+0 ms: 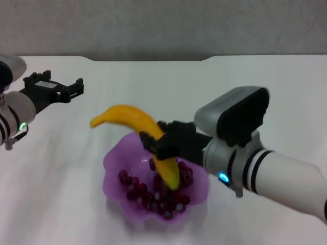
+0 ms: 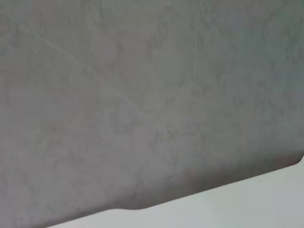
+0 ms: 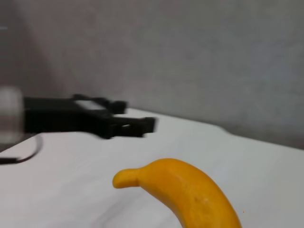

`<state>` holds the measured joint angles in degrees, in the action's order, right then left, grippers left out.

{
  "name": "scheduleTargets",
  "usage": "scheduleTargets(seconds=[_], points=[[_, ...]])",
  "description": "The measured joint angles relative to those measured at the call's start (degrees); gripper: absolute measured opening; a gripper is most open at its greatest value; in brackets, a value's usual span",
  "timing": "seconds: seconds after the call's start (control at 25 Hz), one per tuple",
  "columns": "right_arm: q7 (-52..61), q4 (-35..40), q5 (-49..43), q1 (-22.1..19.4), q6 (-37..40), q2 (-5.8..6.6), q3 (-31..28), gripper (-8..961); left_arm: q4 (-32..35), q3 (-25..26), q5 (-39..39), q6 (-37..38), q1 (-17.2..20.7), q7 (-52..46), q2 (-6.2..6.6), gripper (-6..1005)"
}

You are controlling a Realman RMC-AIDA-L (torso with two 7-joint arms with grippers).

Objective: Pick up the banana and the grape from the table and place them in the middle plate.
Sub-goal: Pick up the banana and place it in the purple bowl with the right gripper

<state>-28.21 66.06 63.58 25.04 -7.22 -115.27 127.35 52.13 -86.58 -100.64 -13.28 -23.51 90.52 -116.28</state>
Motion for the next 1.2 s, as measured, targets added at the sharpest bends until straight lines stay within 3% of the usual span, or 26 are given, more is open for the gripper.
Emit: scheduleTargets(seconds=[0.52,1.2], points=[[-0.14,-0.57,-0.14,-3.51,-1.35,0.13,-4.35,537,-0.2,0.01,0.0,-0.04,0.02,0.01,0.01,891],[1.1,-7.26,1.45,0.93,-2.32,-0.04,-4.07,549,-0.28,0.01,0.0,-0.09,-0.4,-0.27,-0.08,892]])
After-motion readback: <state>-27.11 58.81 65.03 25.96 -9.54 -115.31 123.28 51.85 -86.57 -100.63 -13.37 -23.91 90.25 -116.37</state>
